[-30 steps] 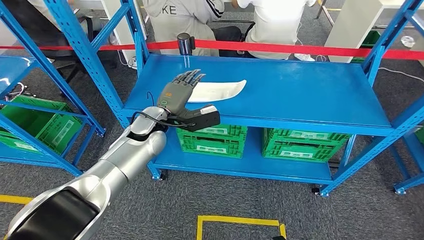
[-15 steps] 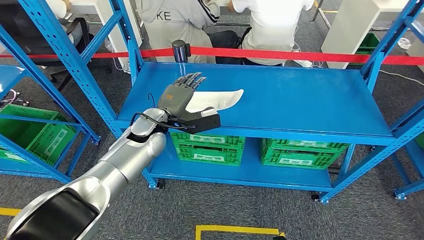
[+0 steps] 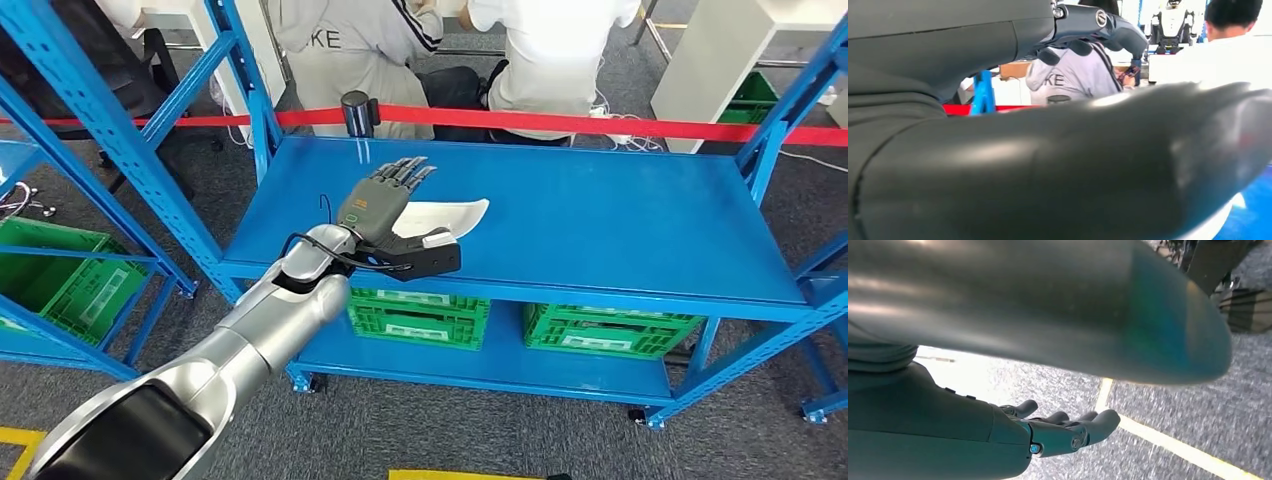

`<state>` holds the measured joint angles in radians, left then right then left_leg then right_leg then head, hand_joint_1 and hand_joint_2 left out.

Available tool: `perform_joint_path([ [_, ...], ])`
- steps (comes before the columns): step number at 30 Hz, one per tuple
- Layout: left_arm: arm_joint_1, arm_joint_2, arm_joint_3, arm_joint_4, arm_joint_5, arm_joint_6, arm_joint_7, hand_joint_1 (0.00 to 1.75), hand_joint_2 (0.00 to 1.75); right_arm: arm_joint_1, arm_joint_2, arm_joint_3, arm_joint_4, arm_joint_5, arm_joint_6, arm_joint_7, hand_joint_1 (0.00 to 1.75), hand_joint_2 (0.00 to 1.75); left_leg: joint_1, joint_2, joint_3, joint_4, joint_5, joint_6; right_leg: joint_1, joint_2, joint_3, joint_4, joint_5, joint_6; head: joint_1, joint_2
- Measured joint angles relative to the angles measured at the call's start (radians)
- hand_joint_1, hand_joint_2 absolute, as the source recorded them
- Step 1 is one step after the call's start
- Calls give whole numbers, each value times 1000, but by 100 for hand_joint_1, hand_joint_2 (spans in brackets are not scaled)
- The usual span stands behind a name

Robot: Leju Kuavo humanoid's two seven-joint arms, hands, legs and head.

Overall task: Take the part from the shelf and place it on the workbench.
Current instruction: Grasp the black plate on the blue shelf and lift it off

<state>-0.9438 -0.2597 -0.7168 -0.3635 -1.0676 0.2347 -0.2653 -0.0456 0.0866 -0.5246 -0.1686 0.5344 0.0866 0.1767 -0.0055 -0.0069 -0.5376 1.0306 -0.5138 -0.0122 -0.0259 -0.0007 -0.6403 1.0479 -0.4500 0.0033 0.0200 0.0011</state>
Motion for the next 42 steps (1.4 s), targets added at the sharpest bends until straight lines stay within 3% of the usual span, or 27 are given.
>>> perform_joint_path([
  [2,-2,-2,-4,0,2,0,1,0,0,1,0,-2,0,1,0,1,0,0,2,1,-20,46,-2,-9,-2,2,15,-2,-7,-14,-5,0],
  [6,-2,-1,-16,3,10,0,2,0,0,0,0,-5,0,5,-3,10,0,0,7,2,-166,242,-52,-21,-2,4,47,-4,-33,-27,-10,0],
  [8,0,1,-21,6,13,0,3,0,0,1,-1,-7,0,9,-4,11,0,0,7,2,-204,243,-50,-18,-1,6,68,-4,-50,-26,-10,0],
  [9,0,2,-23,7,15,-1,3,0,0,2,-1,-7,0,11,-5,10,0,0,6,2,-201,204,-21,-12,0,7,80,-4,-60,-26,-10,0],
  [11,-1,5,-26,8,18,-1,3,0,0,1,0,-7,0,14,-6,6,0,0,-2,1,-170,83,73,5,2,8,103,-5,-78,-21,-10,0],
  [13,-1,7,-29,9,21,-4,4,0,0,-1,1,-7,0,16,-6,1,0,0,-11,0,-147,6,117,18,3,10,120,-9,-93,-10,-10,0],
  [16,-2,8,-35,8,32,-15,8,0,0,-4,0,-7,0,19,-5,-1,0,0,-10,-1,-118,-17,121,30,5,10,132,2,-89,7,-10,0],
  [17,-3,8,-36,8,39,-22,10,0,0,-5,-1,-7,0,20,-5,-1,0,0,-8,-1,-107,-22,122,35,5,8,122,27,-88,11,-9,0],
  [18,-4,8,-37,8,47,-31,10,0,0,-7,-2,-7,0,21,-5,0,0,0,-6,-1,-98,-25,120,38,5,7,101,65,-95,14,-8,0],
  [20,-5,9,-37,9,70,-66,6,0,0,-11,-2,-7,0,26,-4,2,0,0,-5,-2,-90,-26,113,45,5,5,28,172,-134,20,-6,0],
  [22,-3,9,-37,10,90,-97,0,0,0,-11,-3,-7,0,30,-4,4,0,0,-5,-3,-89,-25,107,48,6,5,-19,233,-170,23,-5,0],
  [26,-3,9,-37,11,95,-105,-1,0,0,-11,-3,-7,0,31,-4,6,0,0,-5,-3,-88,-25,106,48,6,5,-27,242,-178,24,-5,0],
  [28,0,11,-37,12,120,-143,-7,0,0,-10,-3,-7,0,33,-4,9,0,0,-6,-5,-86,-24,101,47,6,5,-47,256,-190,25,-5,0],
  [30,5,15,-37,16,159,-203,-15,0,0,-8,-4,-7,0,35,-4,11,0,0,-6,-9,-79,-20,91,46,6,5,-59,226,-164,26,-5,0],
  [32,11,26,-37,22,181,-234,-23,0,0,-7,-5,-7,1,36,-4,12,0,0,-7,-11,-69,-10,73,35,9,4,-23,90,-66,14,-6,0],
  [34,18,41,-38,29,189,-248,-27,0,0,-6,-6,-7,1,38,-4,15,0,0,-11,-11,-61,-7,60,30,13,6,9,-9,1,1,-7,0],
  [37,25,57,-38,37,190,-259,-28,0,0,-6,-6,-7,1,41,-4,17,0,0,-12,-9,-54,-16,58,35,14,9,13,-13,1,-7,-7,0],
  [42,41,69,-39,42,199,-272,-32,0,0,-7,-6,-7,1,44,-6,10,0,0,-12,-9,-47,-24,57,24,15,7,17,-13,-3,-14,-7,0],
])
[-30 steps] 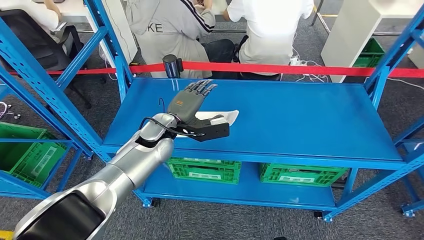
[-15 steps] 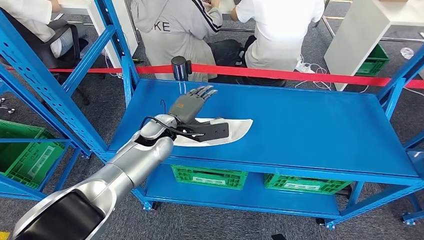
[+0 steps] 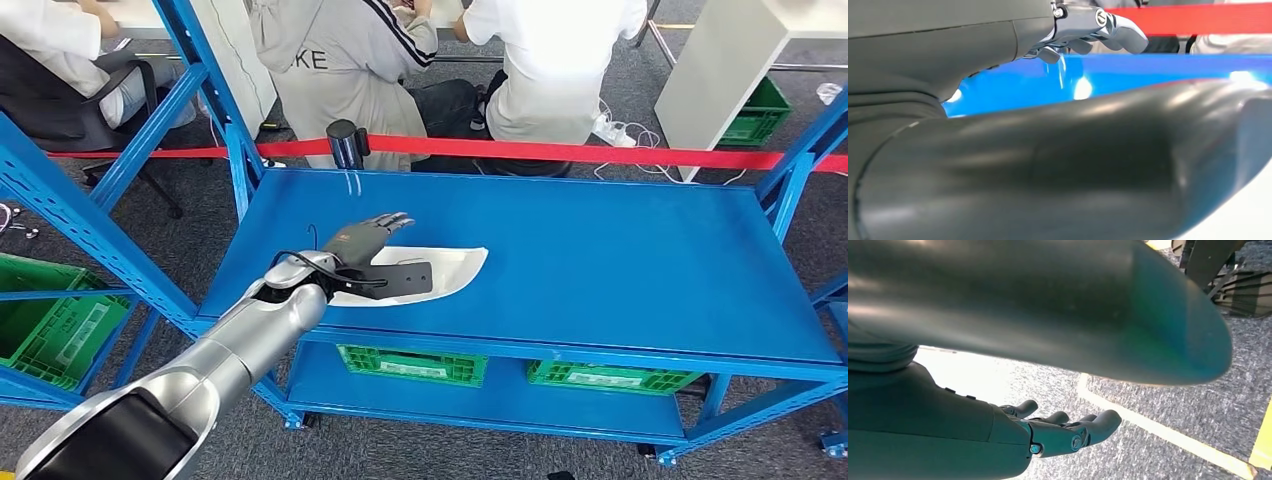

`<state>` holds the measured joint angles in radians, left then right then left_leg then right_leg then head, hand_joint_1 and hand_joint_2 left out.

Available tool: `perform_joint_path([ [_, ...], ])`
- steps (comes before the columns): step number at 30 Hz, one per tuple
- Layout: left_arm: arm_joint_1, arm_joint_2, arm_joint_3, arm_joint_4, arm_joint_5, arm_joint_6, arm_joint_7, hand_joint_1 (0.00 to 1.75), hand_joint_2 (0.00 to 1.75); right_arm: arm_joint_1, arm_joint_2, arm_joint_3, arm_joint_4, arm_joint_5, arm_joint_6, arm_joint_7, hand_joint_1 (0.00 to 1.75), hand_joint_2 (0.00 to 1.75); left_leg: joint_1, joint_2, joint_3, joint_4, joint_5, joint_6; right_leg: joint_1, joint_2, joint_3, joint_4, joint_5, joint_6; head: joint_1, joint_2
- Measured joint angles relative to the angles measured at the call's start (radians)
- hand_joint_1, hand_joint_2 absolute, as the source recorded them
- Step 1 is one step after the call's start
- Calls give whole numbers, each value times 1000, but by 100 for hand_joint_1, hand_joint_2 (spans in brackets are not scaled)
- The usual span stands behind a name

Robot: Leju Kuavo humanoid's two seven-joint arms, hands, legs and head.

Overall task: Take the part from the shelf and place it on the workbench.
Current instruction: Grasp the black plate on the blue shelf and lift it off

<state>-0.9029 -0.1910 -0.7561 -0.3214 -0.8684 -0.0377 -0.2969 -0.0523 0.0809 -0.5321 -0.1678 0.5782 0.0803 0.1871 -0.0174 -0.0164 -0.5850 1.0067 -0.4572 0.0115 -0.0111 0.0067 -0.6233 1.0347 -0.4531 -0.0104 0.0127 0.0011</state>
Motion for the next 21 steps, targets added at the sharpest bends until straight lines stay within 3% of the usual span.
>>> perform_joint_path([
  [4,15,9,0,0,12,2,-5,0,0,0,0,-2,0,-2,-1,-3,0,0,2,0,1,-1,0,-13,1,0,1,0,-1,-1,0,0],
  [21,115,58,-2,-43,53,125,-37,0,0,7,0,-32,0,-31,-14,11,0,0,0,0,2,0,-1,-11,-2,0,7,-7,1,2,0,0],
])
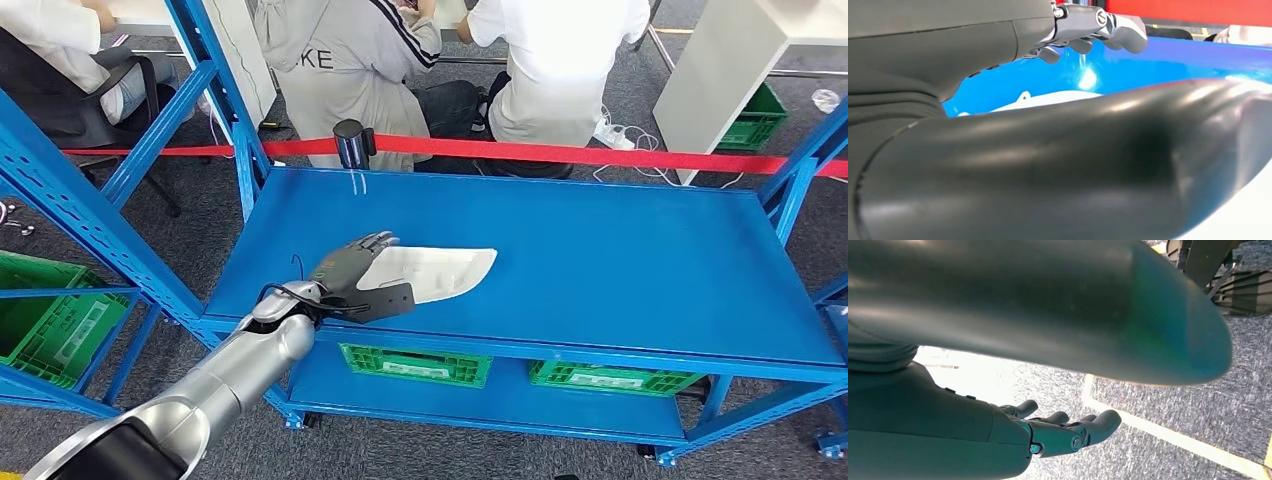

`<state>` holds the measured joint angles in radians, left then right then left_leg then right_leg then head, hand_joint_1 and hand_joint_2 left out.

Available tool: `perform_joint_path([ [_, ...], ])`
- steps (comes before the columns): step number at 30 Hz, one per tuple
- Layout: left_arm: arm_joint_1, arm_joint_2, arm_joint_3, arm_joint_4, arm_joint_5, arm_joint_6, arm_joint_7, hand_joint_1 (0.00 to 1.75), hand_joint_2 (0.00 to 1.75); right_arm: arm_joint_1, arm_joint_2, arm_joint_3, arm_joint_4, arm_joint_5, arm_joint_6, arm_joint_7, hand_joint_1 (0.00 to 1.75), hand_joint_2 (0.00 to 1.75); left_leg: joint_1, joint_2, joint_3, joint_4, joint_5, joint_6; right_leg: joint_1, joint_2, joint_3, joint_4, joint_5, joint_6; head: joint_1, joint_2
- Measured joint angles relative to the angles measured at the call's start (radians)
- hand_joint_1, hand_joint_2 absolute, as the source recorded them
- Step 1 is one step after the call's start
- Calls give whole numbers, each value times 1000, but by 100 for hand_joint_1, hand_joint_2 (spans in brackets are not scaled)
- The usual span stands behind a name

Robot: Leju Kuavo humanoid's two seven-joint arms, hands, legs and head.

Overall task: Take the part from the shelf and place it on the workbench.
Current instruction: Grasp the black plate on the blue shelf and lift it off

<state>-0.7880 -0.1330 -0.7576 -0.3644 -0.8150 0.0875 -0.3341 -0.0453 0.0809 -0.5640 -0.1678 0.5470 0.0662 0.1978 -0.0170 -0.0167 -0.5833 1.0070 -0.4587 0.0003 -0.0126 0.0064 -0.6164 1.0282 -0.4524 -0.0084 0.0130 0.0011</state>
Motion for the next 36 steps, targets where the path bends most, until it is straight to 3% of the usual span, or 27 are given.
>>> perform_joint_path([
  [9,28,12,0,-35,38,33,-24,0,0,1,0,-10,0,-6,-7,4,0,0,0,0,0,0,0,1,-1,0,1,0,0,1,0,0],
  [26,167,93,-74,-268,125,54,-4,0,0,7,0,-36,0,-5,-9,-9,0,0,-1,0,0,0,-1,2,-2,0,1,-1,-1,2,0,0],
  [30,192,113,-91,-300,135,52,15,0,175,8,0,-41,0,2,-9,-10,0,0,-1,0,0,0,-1,2,-2,0,1,-1,-1,2,0,0],
  [36,210,134,-113,-331,139,94,33,0,175,9,0,-44,0,6,-9,-7,0,0,-1,0,0,0,-1,2,-1,0,1,-1,-1,3,0,0],
])
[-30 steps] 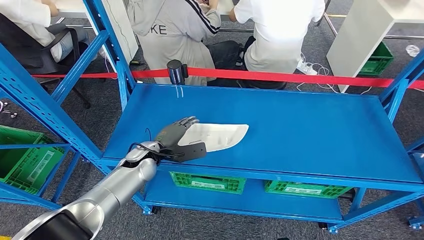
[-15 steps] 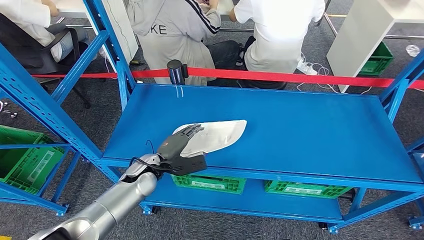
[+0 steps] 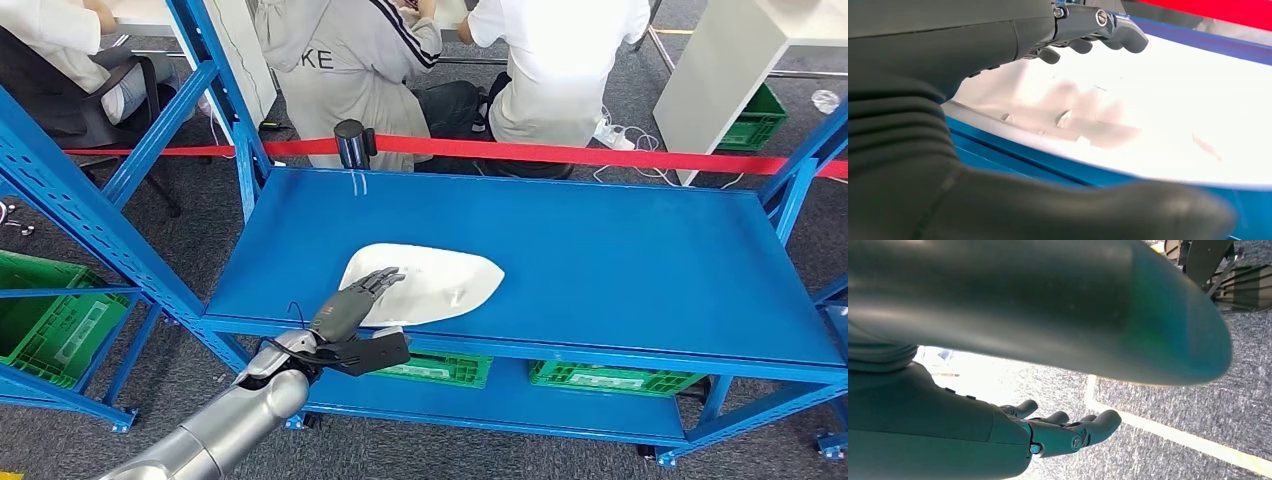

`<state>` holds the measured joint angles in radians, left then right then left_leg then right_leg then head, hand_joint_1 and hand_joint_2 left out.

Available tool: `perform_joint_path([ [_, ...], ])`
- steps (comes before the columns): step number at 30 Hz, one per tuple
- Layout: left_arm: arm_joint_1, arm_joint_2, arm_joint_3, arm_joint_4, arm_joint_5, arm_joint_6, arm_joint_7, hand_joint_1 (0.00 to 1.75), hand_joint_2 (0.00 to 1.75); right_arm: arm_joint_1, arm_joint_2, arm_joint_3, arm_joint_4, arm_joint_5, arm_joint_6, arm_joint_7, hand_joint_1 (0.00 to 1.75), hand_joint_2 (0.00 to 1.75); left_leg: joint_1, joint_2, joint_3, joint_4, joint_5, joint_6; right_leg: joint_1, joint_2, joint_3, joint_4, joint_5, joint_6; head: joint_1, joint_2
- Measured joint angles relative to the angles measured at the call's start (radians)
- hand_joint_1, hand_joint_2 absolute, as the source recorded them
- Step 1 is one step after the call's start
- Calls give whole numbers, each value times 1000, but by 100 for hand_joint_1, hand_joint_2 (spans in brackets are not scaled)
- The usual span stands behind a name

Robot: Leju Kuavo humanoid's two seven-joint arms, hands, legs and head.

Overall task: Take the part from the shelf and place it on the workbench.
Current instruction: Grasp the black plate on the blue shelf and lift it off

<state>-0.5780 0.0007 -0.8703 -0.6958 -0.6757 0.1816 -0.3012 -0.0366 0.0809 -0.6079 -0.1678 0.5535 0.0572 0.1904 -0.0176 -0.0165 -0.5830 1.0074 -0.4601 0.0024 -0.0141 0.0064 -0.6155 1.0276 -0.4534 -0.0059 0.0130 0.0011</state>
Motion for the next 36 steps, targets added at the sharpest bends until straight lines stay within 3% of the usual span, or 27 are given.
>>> perform_joint_path([
  [18,1,8,-63,10,-229,239,128,0,175,0,0,-1,0,23,3,-2,0,0,0,0,0,0,0,0,0,0,0,0,0,0,0,0],
  [36,0,-17,-88,43,-287,275,152,0,175,-1,0,-5,0,33,4,-3,0,0,-1,0,0,0,0,0,0,0,0,0,0,1,0,0],
])
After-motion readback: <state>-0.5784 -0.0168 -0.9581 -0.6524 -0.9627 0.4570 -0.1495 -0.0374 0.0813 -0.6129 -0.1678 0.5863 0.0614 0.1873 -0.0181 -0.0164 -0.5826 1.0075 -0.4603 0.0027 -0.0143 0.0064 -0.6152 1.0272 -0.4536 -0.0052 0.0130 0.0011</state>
